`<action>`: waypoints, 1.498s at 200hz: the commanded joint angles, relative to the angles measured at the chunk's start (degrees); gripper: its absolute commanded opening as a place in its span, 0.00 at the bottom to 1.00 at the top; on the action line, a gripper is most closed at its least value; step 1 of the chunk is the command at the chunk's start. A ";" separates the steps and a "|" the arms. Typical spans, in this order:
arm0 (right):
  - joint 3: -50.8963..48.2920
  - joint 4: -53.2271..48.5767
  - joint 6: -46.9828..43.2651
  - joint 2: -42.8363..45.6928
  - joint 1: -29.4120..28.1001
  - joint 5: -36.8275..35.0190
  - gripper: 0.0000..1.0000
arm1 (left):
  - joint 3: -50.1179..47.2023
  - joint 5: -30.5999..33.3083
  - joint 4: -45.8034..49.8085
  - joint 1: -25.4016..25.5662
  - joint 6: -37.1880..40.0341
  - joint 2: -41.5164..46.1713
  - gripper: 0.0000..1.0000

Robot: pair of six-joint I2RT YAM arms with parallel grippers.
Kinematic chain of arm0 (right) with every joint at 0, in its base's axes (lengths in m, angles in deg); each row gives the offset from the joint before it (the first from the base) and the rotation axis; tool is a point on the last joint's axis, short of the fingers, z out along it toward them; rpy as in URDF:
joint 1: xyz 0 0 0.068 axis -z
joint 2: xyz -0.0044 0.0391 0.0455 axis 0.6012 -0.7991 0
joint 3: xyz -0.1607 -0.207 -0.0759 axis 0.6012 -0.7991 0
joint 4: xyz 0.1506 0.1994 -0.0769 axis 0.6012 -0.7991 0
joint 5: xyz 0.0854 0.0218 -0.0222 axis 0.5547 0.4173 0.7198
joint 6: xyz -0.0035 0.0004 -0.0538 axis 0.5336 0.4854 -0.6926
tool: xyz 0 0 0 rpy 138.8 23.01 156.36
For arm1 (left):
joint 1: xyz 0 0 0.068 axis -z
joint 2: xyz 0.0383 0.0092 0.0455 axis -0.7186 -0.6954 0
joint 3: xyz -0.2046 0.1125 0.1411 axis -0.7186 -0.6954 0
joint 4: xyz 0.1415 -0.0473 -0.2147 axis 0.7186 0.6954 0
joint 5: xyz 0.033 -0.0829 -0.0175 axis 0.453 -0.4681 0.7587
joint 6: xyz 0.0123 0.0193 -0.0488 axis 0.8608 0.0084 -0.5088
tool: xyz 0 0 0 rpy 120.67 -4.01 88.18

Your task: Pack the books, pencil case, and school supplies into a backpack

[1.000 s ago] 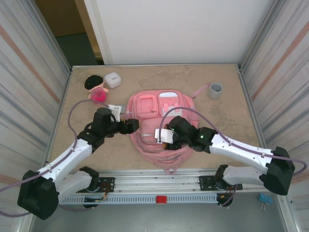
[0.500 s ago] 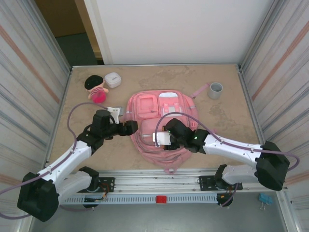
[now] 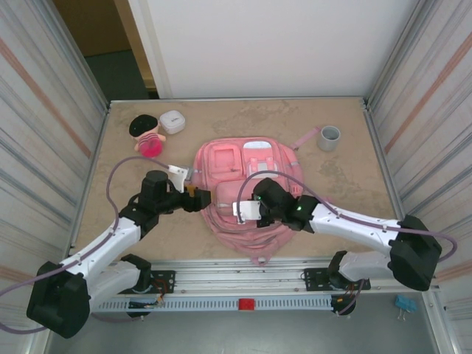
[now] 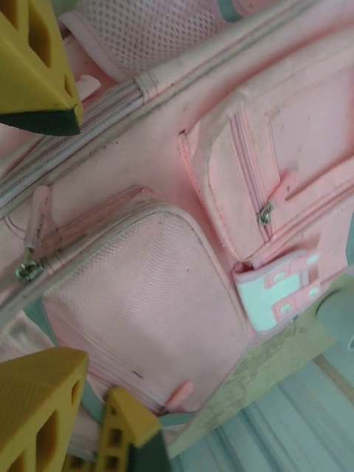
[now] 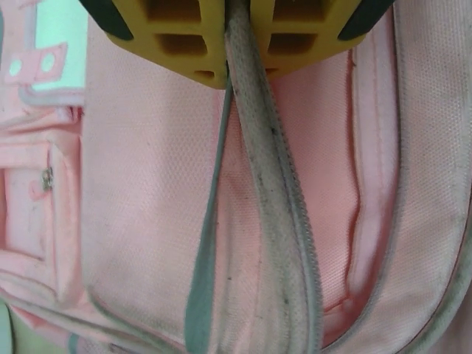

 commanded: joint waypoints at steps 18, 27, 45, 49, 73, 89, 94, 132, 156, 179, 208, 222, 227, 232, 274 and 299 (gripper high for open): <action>3.72 -4.90 -4.50 4.57 5.39 5.23 0.00 | -0.31 -9.92 -6.28 -0.50 14.04 -0.72 0.71; 4.25 -5.29 -5.35 4.26 6.79 5.99 0.00 | -0.78 -11.26 -7.88 -0.50 16.63 -1.39 0.69; 5.38 -5.57 -5.72 3.62 9.92 8.90 0.00 | -3.56 -14.03 -15.02 -0.43 22.02 -3.63 0.70; 5.56 -5.57 -5.69 3.55 10.46 9.71 0.00 | -4.20 -14.36 -17.00 -0.41 22.88 -4.20 0.70; 5.98 -4.99 -5.72 3.51 12.36 13.30 0.00 | -5.03 -16.67 -20.96 -0.46 27.36 -7.60 0.71; 6.09 -4.67 -5.71 3.33 12.67 14.15 0.00 | -4.14 -17.85 -17.74 0.04 32.74 -8.87 0.72; 6.06 -4.50 -5.72 3.25 12.73 14.22 0.00 | -4.22 -17.42 -17.39 0.47 34.11 -9.01 0.72; 6.06 -4.74 -5.67 2.80 12.98 14.74 0.00 | -5.09 -8.90 -18.23 5.26 40.11 -11.41 0.71; 6.23 -4.94 -5.54 3.16 12.96 15.26 0.00 | -2.42 -6.56 -17.13 7.37 41.79 -16.17 0.68; 6.30 -4.88 -5.29 3.24 12.95 15.08 0.00 | -1.04 -6.31 -16.92 8.52 42.58 -19.24 0.48; 5.50 -2.89 -4.35 2.89 13.19 13.93 0.00 | -3.86 -7.63 -21.23 9.24 40.19 -16.82 0.22; 4.72 -0.82 -3.50 2.97 13.50 13.53 0.00 | -5.28 -8.69 -22.86 10.16 39.49 -15.43 0.10; 4.52 -0.31 -3.07 2.95 13.64 13.52 0.00 | -5.53 -9.05 -22.86 10.51 39.59 -14.98 0.06; 4.41 0.17 -2.74 2.89 13.78 13.57 0.00 | -5.63 -9.30 -22.42 10.95 39.75 -14.56 0.03; 3.82 1.58 -1.55 2.56 14.17 14.62 0.00 | -5.98 -9.68 -20.72 14.51 38.16 -10.60 0.00; 3.12 2.75 -0.64 1.88 13.36 15.48 0.00 | -6.48 -10.81 -21.20 15.23 35.14 -8.14 0.00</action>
